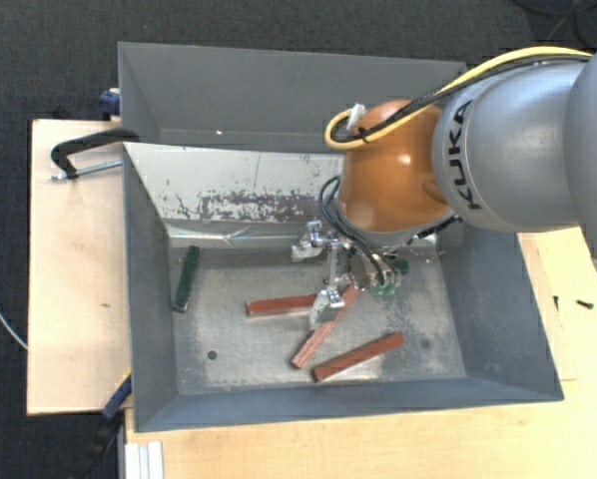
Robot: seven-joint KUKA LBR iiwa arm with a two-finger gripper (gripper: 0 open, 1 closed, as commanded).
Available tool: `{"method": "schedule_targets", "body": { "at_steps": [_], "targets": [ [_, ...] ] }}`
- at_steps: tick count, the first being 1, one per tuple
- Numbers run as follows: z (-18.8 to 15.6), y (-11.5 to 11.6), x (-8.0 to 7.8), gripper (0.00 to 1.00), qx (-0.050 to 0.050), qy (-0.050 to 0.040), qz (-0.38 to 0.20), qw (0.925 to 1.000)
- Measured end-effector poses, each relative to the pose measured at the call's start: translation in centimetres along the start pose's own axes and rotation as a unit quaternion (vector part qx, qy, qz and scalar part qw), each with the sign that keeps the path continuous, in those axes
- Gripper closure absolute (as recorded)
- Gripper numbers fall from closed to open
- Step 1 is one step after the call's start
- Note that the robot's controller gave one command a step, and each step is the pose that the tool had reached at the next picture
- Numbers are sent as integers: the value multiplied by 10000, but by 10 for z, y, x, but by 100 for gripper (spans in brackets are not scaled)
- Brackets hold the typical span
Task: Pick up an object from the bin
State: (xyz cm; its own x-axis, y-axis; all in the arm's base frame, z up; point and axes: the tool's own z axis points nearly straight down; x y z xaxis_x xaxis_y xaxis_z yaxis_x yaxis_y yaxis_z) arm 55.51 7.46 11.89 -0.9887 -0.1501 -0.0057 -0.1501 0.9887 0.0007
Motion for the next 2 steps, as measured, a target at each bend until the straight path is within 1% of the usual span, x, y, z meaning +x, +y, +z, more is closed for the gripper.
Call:
{"method": "schedule_targets", "body": {
  "at_steps": [1,2],
  "targets": [
    [42,15,2,0,-3,-25,-601,9982],
    [42,11,1,100,-15,63,-1287,9917]
  ]
}}
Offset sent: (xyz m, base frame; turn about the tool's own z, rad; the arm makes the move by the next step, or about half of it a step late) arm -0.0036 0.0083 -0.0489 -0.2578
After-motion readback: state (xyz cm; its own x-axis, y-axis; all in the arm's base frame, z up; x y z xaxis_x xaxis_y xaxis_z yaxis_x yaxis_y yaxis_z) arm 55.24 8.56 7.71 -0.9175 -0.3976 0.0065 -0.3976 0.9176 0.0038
